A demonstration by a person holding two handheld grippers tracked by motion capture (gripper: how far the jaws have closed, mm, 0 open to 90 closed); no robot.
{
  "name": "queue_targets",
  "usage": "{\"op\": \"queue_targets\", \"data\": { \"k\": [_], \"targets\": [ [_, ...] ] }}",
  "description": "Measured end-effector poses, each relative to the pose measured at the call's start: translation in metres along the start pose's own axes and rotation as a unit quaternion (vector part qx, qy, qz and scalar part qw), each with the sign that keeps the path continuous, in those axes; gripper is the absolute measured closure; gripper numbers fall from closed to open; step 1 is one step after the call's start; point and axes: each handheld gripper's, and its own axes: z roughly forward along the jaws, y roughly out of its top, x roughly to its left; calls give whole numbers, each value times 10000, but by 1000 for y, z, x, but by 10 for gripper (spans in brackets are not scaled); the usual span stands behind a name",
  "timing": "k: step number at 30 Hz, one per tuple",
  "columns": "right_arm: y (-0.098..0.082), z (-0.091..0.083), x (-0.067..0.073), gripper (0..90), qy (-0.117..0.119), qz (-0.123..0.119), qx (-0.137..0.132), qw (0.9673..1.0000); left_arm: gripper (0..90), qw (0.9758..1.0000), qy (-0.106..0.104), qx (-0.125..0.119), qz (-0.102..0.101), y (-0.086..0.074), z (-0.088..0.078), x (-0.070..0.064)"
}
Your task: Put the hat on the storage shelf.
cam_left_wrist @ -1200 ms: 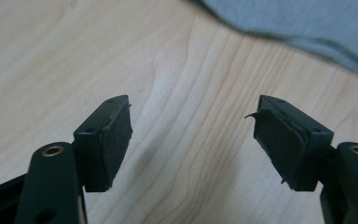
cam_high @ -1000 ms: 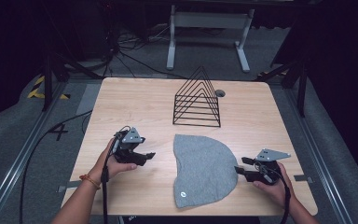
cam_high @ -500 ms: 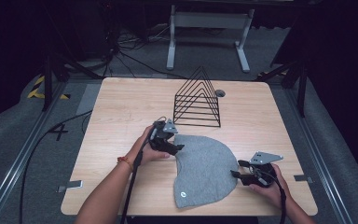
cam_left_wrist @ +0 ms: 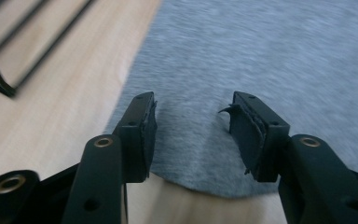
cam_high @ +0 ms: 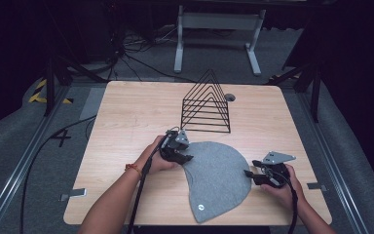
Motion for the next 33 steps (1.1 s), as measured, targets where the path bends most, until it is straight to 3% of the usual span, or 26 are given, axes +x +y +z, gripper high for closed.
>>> {"op": "queue_targets", "data": {
  "k": [4, 10, 13, 15, 16, 20, 22, 25, 27, 28, 33],
  "targets": [
    [9, 8, -9, 468, -88, 24, 54, 9999, 517, 10000, -25, 69, 17, -12, -12, -15],
    [30, 28, -18, 470, -328, -18, 101, 9994, 525, 9998, -32, 124, -141, -24, -23, -35],
    [39, 36, -15, 484, -575, -88, 65, 9983, 576, 9997, -153, 51, -179, -28, -26, -43],
    [39, 35, -14, 491, -529, -37, 29, 9986, 576, 9998, -186, 45, -85, -31, -28, -49],
    [38, 33, -13, 492, -449, 27, 9, 9990, 575, 9996, -237, 73, -132, -33, -30, -52],
    [36, 8, -5, 500, -345, 5, -200, 9992, 568, 9994, -327, 54, -96, -38, -37, -61],
    [35, -8, 1, 502, -185, 17, -220, 9996, 550, 9999, -90, -100, -67, -38, -43, -65],
    [25, -21, 15, 498, -8, -114, -99, 9999, 563, 9986, 285, -422, -109, -37, -51, -62],
    [18, -24, 22, 497, 102, -52, -63, 9999, 573, 9970, 480, -540, -265, -36, -53, -58],
    [17, -23, 24, 496, 176, -55, -23, 9998, 573, 9955, 689, -524, -391, -37, -50, -51],
    [17, -16, 27, 480, 57, -39, 145, 9999, 569, 9945, 758, -425, -590, -43, -43, -36]
  ]
}}
